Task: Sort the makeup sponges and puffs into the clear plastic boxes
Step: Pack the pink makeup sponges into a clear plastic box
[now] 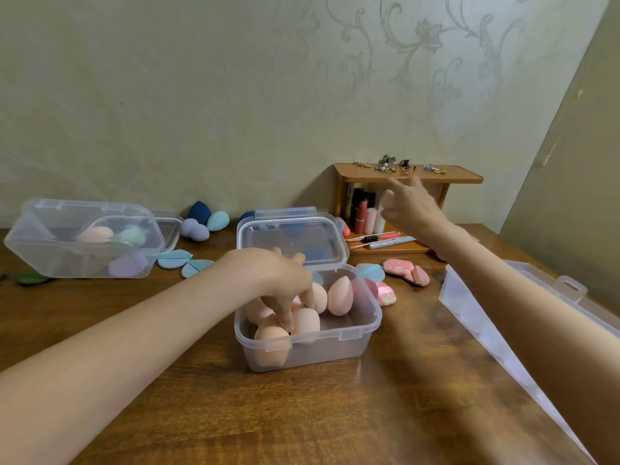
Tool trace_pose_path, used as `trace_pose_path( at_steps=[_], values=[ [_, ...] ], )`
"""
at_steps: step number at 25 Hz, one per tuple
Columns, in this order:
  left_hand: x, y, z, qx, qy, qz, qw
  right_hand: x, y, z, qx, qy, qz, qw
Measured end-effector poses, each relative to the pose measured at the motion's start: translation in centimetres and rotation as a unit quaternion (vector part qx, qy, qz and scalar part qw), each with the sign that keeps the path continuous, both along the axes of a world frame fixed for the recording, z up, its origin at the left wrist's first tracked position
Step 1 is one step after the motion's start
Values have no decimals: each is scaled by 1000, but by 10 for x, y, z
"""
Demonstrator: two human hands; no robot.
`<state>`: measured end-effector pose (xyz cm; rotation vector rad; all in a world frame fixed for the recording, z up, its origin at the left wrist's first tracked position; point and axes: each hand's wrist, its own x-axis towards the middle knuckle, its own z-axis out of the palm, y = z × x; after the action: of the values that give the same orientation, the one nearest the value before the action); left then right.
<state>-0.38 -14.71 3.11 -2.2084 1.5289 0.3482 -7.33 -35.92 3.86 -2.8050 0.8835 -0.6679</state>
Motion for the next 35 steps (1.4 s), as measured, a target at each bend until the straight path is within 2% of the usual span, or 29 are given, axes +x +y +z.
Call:
trace_pose_path(
  at_steps=[1, 2, 3, 4, 5, 6, 8, 11, 14, 17, 20, 22, 27, 31, 35],
  values=[
    [-1, 2, -1, -12, 0, -1, 1000, -7, 20, 11, 53, -16, 88, 995],
    [-1, 4, -2, -29, 4, 1, 1000, -15, 39, 20, 133, -4, 183, 974],
    [-3, 8, -5, -54, 13, 8, 998, -24, 57, 25, 231, 39, 254, 938],
    [-4, 12, -8, -85, 26, 16, 996, -32, 72, 28, 311, 107, 284, 901],
    [-6, 17, -13, -120, 36, 23, 992, -38, 83, 27, 342, 181, 282, 878],
    [-7, 22, -17, -151, 42, 25, 987, -40, 91, 24, 317, 249, 267, 875],
    [-6, 31, -22, -197, 51, 23, 979, -35, 103, 13, 178, 328, 253, 892],
    [-2, 37, -22, -223, 76, 23, 972, -23, 120, -1, 33, 376, 269, 886],
    [2, 38, -20, -221, 89, 14, 971, -18, 130, -17, -7, 371, 257, 892],
    [9, 42, -18, -238, 134, 18, 962, -21, 135, -27, -2, 278, 241, 930],
    [12, 47, -18, -260, 164, 27, 951, -26, 131, -28, 36, 253, 247, 935],
    [12, 49, -20, -267, 168, 33, 948, -25, 132, -28, 72, 249, 245, 934],
    [1, 46, -22, -271, 132, 42, 953, -19, 141, -45, 37, 142, 219, 965],
    [-17, 35, -27, -230, 9, 53, 972, -24, 131, -29, 74, 220, 222, 947],
    [-30, 23, -25, -202, 24, 64, 977, -36, 116, -4, 166, 309, 227, 908]
  ],
)
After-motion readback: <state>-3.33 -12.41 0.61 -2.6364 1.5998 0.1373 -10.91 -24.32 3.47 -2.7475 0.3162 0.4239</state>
